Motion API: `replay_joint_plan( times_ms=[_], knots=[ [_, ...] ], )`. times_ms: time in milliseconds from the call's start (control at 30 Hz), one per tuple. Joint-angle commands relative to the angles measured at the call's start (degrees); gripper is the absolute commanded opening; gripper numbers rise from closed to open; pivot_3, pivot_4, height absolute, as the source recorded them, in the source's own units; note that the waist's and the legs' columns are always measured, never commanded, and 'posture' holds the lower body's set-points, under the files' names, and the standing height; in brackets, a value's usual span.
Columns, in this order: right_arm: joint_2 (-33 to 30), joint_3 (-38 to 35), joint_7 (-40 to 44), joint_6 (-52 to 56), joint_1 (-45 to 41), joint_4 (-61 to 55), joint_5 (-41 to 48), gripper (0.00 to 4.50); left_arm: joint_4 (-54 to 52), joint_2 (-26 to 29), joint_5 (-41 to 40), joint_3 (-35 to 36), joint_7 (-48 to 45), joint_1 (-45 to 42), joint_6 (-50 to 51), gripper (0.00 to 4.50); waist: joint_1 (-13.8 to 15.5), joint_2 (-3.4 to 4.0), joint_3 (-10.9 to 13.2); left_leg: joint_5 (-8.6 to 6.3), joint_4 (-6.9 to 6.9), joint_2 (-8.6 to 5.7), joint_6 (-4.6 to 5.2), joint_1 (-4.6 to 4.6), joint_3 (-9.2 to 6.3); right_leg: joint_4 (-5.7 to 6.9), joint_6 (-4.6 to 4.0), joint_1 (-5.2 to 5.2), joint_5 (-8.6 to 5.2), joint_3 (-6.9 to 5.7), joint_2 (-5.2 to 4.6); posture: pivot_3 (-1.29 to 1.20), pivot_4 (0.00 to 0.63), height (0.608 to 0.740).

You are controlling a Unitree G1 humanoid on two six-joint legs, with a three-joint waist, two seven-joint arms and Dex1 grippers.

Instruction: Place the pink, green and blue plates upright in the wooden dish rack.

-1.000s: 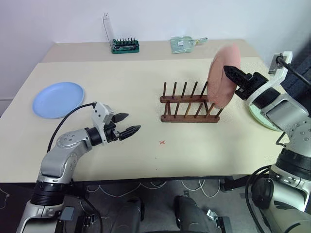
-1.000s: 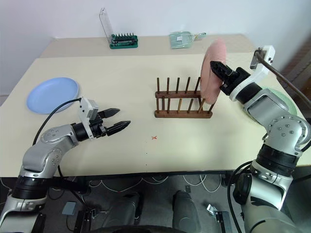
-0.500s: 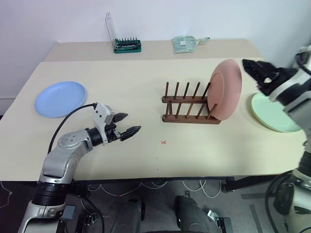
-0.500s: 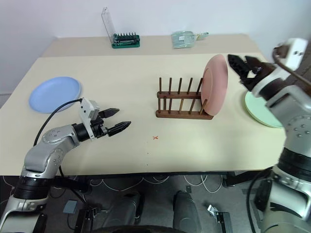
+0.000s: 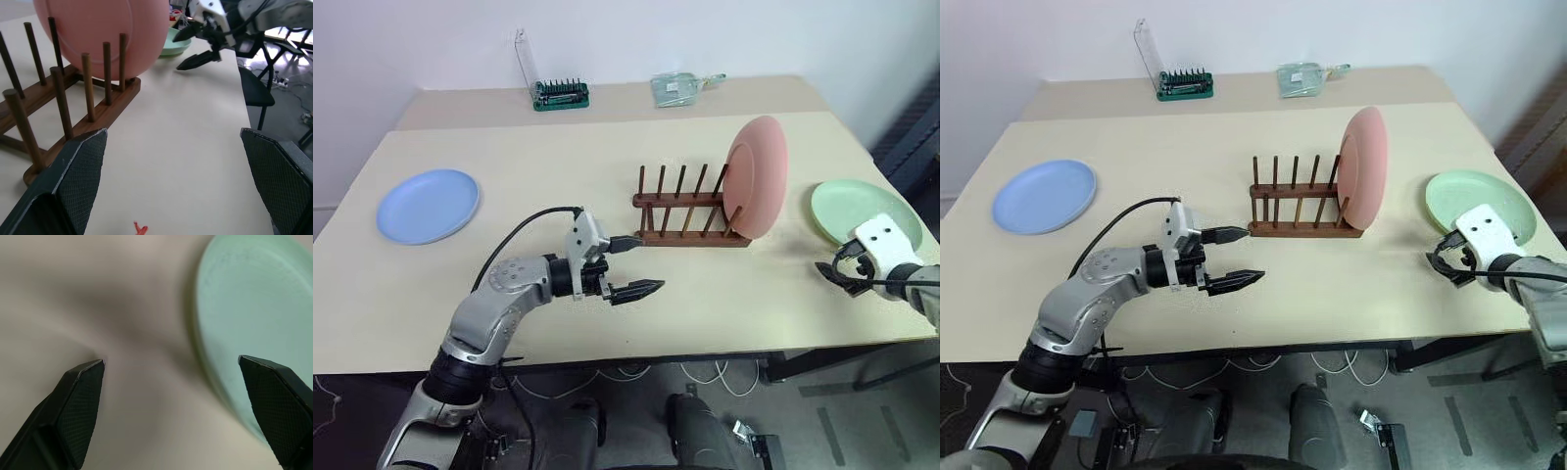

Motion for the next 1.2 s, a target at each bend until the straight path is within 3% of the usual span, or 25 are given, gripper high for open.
replay_joint_plan(
  times_ms=[33,167,333,367,533,667,800,900,1000,1100,1200],
  knots=[
    [1.0,2.5,-2.4,-6.9,-3.7,6.1,-6.8,4.24,-1.5,-0.2,-0.3,0.0,-0.2,-0.8,0.4,4.50,0.3,-0.05,0.0,0.00,0.01,0.00,0.00,-0.01,0.00,-0.01,0.00,0.00,0.00,0.00,0.00,0.00,0.150,0.740],
    [3.1,4.4,-3.5,-12.6,-7.9,15.1,-10.8,2.87,-2.4,-0.2,-1.0,0.9,0.6,-1.3,2.0,4.50,0.7,-0.09,0.0,0.00,0.05,-0.02,0.00,-0.01,-0.03,-0.02,0.00,0.05,0.00,0.00,0.00,0.00,0.150,0.740],
    [4.4,3.9,-2.8,-15.2,-9.9,19.0,-11.9,0.24,-4.5,-0.2,-1.9,1.8,2.4,-2.4,4.8,4.50,0.9,-0.13,0.0,0.00,0.08,-0.07,0.00,-0.02,-0.12,-0.05,0.01,0.11,0.00,0.00,0.00,0.00,0.150,0.740],
    [4.1,3.7,-3.2,-15.8,-10.0,18.8,-12.4,0.05,-5.0,-0.3,-2.1,2.0,3.1,-2.5,5.5,4.50,0.8,-0.12,0.0,0.00,0.08,-0.07,0.00,-0.02,-0.13,-0.05,0.02,0.11,0.00,0.00,0.00,0.00,0.150,0.740],
    [3.4,-2.2,-11.9,-20.5,-13.0,12.9,-13.5,0.05,-5.8,-0.3,-2.5,3.2,4.9,-2.2,6.7,4.50,0.6,-0.01,0.1,0.00,0.06,-0.07,0.00,-0.01,-0.13,-0.03,0.02,0.09,0.00,0.00,0.00,0.00,0.150,0.740],
    [4.6,-6.9,-14.1,-19.5,-16.3,5.7,-10.3,0.05,-5.2,-0.2,-2.8,3.4,4.8,-2.0,6.5,4.50,0.3,0.13,0.1,0.00,0.02,-0.04,-0.01,0.01,-0.07,0.05,0.02,0.02,0.00,0.06,0.02,0.00,0.150,0.740],
    [11.6,-15.3,-9.4,-14.7,-25.2,-11.8,10.6,0.05,-3.8,-0.5,-2.5,3.3,4.4,-1.8,5.7,4.50,0.2,0.12,0.1,0.00,0.02,-0.03,-0.01,0.00,-0.09,0.04,0.03,0.02,0.01,0.06,0.03,0.00,0.150,0.740],
    [13.2,-17.0,-3.9,-3.7,-26.7,-21.8,25.3,0.05,-3.2,-0.7,-2.3,3.3,3.9,-1.2,4.9,4.50,1.0,0.02,0.1,0.00,0.01,-0.03,0.00,-0.02,-0.24,0.04,0.03,0.04,0.00,-0.01,0.05,0.00,0.150,0.740],
    [14.0,-16.6,-1.2,9.7,-26.7,-33.6,47.7,0.05,-2.4,-0.6,-1.8,3.4,3.4,-0.4,3.7,4.50,1.4,-0.12,0.0,-0.01,0.04,-0.07,0.02,-0.08,-0.49,-0.11,0.02,0.19,0.00,-0.17,0.02,0.00,0.150,0.740],
    [17.1,-13.8,-4.1,17.0,-26.8,-39.4,61.8,0.05,-1.0,0.3,-1.3,4.6,2.8,0.6,2.2,4.50,1.1,-0.11,0.0,-0.02,0.05,-0.07,0.04,-0.08,-0.48,-0.10,-0.01,0.17,-0.01,-0.16,-0.02,0.00,0.150,0.740],
    [22.1,-10.3,-10.0,20.0,-27.0,-40.3,68.0,0.05,0.8,2.1,-0.8,6.5,2.0,1.6,0.5,4.50,0.5,-0.10,0.0,-0.03,0.01,-0.04,0.05,-0.05,-0.45,-0.04,-0.16,0.09,-0.09,-0.15,0.01,0.00,0.150,0.740]
  ],
)
